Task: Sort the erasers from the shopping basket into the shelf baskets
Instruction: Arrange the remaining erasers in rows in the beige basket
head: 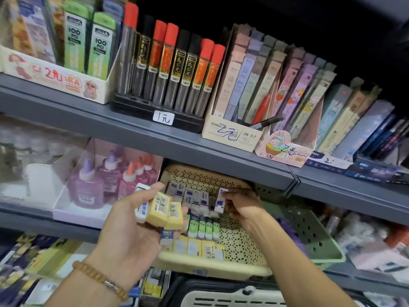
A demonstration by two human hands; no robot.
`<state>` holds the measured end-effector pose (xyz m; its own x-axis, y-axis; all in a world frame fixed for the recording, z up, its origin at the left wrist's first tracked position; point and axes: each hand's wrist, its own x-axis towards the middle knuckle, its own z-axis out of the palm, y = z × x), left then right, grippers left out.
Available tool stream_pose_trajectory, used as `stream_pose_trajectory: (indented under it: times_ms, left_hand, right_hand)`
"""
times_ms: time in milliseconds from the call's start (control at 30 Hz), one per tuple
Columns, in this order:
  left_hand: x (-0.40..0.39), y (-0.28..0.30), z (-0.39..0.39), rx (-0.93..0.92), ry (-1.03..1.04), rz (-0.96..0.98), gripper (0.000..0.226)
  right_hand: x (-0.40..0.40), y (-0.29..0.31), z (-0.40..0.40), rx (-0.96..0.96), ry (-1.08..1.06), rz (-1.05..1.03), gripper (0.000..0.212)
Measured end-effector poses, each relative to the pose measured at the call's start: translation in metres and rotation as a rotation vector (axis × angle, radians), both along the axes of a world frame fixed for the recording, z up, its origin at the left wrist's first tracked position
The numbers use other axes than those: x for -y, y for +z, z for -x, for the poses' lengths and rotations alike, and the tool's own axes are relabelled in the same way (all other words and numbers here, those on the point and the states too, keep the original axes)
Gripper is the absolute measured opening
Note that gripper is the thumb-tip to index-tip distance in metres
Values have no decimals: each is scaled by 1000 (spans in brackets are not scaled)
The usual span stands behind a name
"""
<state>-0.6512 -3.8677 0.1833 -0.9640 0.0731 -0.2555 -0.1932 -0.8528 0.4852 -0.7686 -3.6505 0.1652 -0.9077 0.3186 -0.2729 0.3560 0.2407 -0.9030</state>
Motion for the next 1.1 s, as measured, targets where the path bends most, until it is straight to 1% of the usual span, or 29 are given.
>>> stream_pose_trajectory:
  times_ms: [67,133,200,300,367,433,533,600,633,700,733,767,833,933,1000,1067,1100]
  left_hand:
    - [2,-1,1,-9,5,-3,41]
    - [2,0,1,-11,-2,1,42]
    - [1,1,0,-16,-20,-1,42]
    - [-2,2,-1,-8,-38,-12,43]
    - [-4,2,-1,11,-40,-18,41]
    - [-5,3,-2,20,-45,-19,41]
    - [-9,4,-2,33,-43,-15,41]
    - [-11,5,-3,41,-37,-29,37]
    - [-12,6,-3,53,-28,-36,33]
    - [-12,5,-2,71,-13,-24,29]
    - [-13,5,-1,67,-14,-10,28]
    - [-13,5,-1,56,-23,4,28]
    - [-15,7,1,34,-47,24,28]
    - [-16,9,5,23,-64,37,28]
    - [-12,9,6,0,-82,54,27]
    - [-3,9,6,-2,-60,93,29]
    - [3,8,5,6,-34,116,31]
  right_hand:
    - [3,-6,10,7,30,-82,6]
    - [5,-9,15,37,114,-149,4]
    - [6,-11,17,55,185,-227,7]
    - [9,-9,9,-46,170,-328,14]
    - [17,0,-9,-157,223,-251,14]
    - [29,16,-35,-257,356,-166,9]
    - [41,38,-65,-362,608,-210,28]
    - [48,50,-78,-387,779,-237,39]
    - [50,54,-82,-390,855,-270,45]
    - [53,58,-84,-424,938,-439,52]
    - [55,59,-85,-442,948,-511,52]
    - [56,60,-84,-443,949,-533,48]
    - [57,62,-83,-418,954,-476,41]
    - [55,63,-79,-386,953,-389,37]
    - [49,63,-74,-410,867,-348,38]
    - [38,61,-69,-440,736,-367,43]
    - [32,59,-68,-434,695,-388,40]
